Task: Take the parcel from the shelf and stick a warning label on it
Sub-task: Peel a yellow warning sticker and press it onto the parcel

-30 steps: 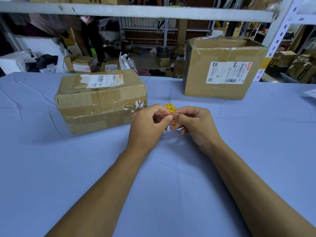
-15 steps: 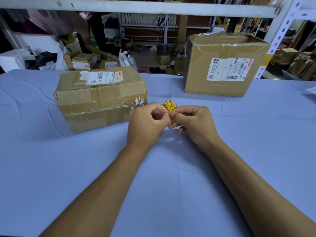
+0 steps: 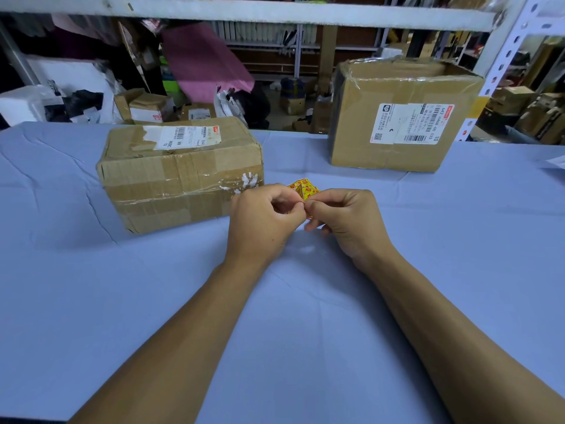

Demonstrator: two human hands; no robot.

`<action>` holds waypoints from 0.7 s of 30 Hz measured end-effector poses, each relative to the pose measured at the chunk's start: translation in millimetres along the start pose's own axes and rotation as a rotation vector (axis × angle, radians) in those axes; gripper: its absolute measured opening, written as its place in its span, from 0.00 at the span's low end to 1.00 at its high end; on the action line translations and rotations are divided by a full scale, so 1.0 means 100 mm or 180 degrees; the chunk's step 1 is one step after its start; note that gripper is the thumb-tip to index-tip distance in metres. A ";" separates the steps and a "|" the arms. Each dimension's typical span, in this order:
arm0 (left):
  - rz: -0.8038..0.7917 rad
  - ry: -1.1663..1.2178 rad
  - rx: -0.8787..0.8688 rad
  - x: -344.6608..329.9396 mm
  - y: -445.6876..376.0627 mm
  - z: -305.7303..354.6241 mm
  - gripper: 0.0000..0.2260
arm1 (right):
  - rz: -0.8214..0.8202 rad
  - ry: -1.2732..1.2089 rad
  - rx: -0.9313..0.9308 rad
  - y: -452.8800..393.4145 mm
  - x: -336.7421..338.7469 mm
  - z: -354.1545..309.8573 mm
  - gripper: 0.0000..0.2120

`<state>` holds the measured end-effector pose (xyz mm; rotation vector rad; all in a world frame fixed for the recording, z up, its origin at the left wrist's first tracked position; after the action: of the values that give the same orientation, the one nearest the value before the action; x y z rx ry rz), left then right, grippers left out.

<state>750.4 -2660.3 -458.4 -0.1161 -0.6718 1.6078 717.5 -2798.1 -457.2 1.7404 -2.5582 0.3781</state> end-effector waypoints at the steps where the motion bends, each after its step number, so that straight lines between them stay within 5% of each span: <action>1: -0.0008 -0.0012 -0.0003 0.00 0.00 0.00 0.07 | 0.0025 0.0047 0.0034 0.00 0.00 0.00 0.09; 21: -0.0178 0.0301 -0.0052 0.00 -0.01 0.05 0.07 | 0.0069 -0.0159 -0.0008 -0.03 0.00 0.05 0.08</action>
<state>748.5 -2662.1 -453.6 -0.1827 -0.6099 1.5335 720.7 -2800.6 -461.1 1.7447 -2.6125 0.3364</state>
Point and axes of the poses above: each hand's wrist, its own y-axis away from the middle knuckle, its own x-axis out of the back of the hand, z = x × y, the point moved 3 cm from there along -y, towards the middle knuckle, and after that the axes turned 7 degrees about z, right-handed, at the moved point
